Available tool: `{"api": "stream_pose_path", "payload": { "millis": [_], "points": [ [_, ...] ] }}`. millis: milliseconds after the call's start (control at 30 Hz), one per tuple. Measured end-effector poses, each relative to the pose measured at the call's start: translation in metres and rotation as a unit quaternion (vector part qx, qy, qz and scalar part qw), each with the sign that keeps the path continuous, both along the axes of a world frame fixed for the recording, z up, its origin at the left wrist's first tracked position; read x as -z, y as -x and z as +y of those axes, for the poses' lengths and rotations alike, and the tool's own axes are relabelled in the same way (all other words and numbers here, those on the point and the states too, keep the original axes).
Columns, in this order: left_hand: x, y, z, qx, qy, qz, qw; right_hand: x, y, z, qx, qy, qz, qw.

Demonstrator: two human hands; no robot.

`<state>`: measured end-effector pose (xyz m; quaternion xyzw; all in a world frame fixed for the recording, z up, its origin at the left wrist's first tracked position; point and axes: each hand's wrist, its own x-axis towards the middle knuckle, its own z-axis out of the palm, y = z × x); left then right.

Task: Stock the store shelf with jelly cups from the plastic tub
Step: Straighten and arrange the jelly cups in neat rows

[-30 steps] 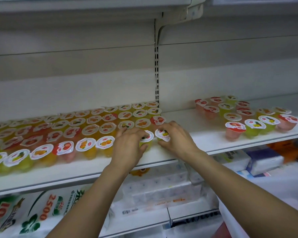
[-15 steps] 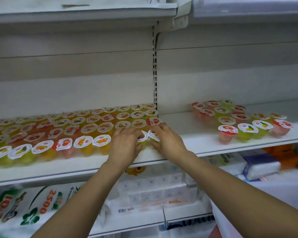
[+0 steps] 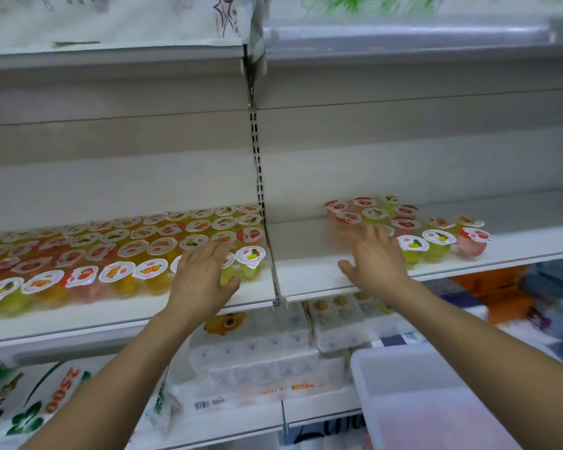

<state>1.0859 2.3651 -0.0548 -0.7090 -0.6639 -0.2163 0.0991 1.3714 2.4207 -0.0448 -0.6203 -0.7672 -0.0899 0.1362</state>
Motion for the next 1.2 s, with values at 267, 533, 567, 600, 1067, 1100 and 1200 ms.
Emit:
{"api": "stream_pose_path", "payload": {
  "millis": [267, 533, 567, 600, 1067, 1100, 1200],
  "points": [
    [0.01, -0.027, 0.008, 0.01, -0.018, 0.002, 1.0, 0.01, -0.041, 0.015, 0.038, -0.02, -0.07, 0.997],
    [0.012, -0.024, 0.031, 0.019, -0.049, 0.007, 0.999, 0.013, -0.021, 0.02, -0.029, 0.012, 0.027, 0.999],
    [0.012, -0.024, 0.033, 0.019, -0.051, 0.008, 0.998, 0.014, -0.013, 0.02, -0.045, 0.027, 0.067, 0.996],
    [0.012, -0.024, 0.035, 0.019, -0.053, 0.01, 0.998, 0.016, -0.004, 0.02, -0.067, 0.045, 0.107, 0.991],
    [0.01, -0.023, 0.037, 0.023, -0.054, 0.04, 0.998, 0.031, 0.073, 0.038, -0.222, 0.071, 0.212, 0.949],
    [0.009, -0.022, 0.037, 0.021, -0.051, 0.041, 0.998, 0.031, 0.073, 0.038, -0.227, 0.071, 0.215, 0.947],
    [0.009, -0.022, 0.037, 0.02, -0.046, 0.037, 0.998, 0.033, 0.075, 0.038, -0.235, 0.072, 0.217, 0.945]
  ]
}}
